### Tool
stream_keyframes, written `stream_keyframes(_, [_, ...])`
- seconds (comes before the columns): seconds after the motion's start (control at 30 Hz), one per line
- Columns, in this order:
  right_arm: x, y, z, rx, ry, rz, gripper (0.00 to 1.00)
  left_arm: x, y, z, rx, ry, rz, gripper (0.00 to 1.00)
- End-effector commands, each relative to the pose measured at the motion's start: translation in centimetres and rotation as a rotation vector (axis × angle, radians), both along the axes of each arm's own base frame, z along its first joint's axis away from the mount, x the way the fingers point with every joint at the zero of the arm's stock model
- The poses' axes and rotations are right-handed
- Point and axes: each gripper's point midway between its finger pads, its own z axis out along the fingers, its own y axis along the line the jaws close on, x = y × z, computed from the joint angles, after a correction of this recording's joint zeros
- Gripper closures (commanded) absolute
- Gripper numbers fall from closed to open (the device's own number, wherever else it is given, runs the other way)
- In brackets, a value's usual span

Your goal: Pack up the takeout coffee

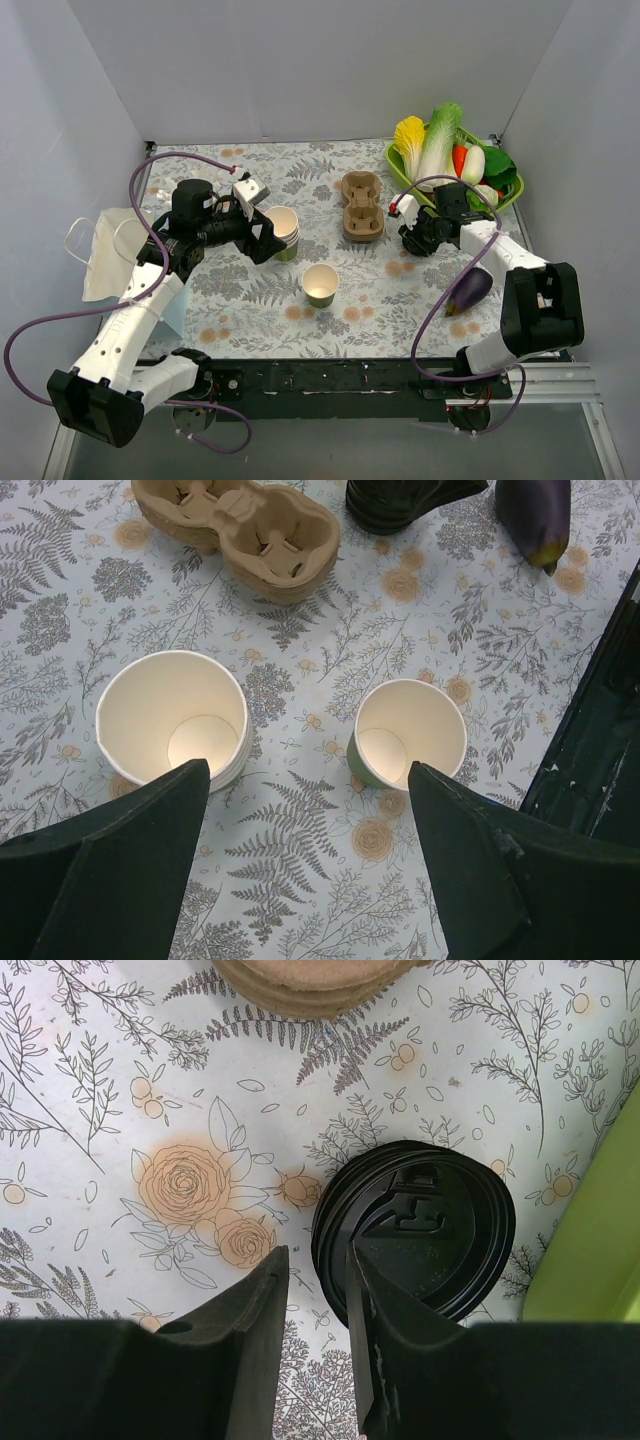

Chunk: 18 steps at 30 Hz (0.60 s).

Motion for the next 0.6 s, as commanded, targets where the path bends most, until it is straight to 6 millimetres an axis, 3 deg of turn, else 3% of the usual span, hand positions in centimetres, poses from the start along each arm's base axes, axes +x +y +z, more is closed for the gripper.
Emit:
stream_keyframes(0.0, [0.69,0.39,0.34,0.009,-0.016,0.014,0.62,-0.43,0.07,0.22,-0.004,-0.013,-0.019,0.19])
stream_keyframes(0.27, [1.27,0.25,-0.21,0.002,-0.007,-0.005,0.63,-0.40,0.06,0.29,-0.002,-0.016,-0.024,0.19])
stream_keyframes(0.57, [1.32,0.53,0.57,0.015,-0.020,0.003,0.78,-0.36,-0.13,0.54,-0.006,-0.015,-0.035,0.19])
